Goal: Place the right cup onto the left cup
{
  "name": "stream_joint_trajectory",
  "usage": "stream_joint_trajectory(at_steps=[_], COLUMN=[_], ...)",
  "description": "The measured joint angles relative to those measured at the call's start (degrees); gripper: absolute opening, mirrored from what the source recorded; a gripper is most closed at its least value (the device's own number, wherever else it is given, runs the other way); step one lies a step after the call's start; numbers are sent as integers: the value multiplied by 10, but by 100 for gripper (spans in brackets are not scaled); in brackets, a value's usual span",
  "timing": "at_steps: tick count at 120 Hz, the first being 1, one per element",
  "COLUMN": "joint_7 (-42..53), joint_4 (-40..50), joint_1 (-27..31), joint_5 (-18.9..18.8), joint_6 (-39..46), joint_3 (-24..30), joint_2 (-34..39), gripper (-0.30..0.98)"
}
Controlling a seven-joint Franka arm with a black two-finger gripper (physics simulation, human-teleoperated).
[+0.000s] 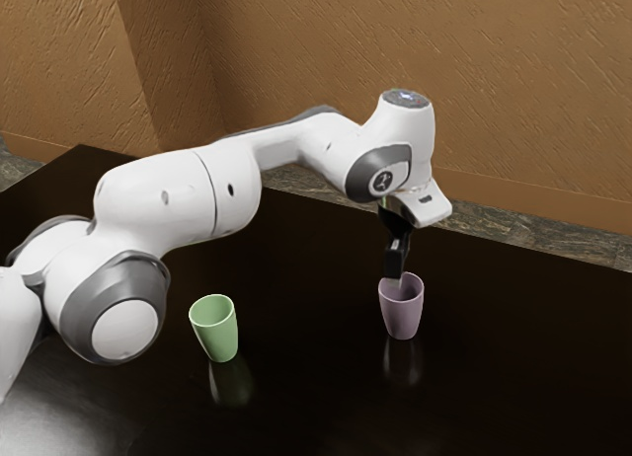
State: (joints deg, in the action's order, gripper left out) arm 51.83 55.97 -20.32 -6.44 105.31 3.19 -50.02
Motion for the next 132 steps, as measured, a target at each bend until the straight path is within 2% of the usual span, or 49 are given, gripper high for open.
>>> stream_joint_trajectory(at_steps=[11,33,52,79,108,117,132], joint_7=[-3,-13,-24,-41,-60,-67,-81], joint_4=[0,0,3,16,38,86,228], joint_1=[1,2,3,6,10,19,41], joint_5=[0,2,5,6,4,4,2], joint_6=[9,24,30,31,23,20,19], joint_3=[4,11,17,18,17,16,15], joint_2=[-6,-14,-14,-7,24,78,229], gripper=[62,20,2,-7,-9,-9,-10])
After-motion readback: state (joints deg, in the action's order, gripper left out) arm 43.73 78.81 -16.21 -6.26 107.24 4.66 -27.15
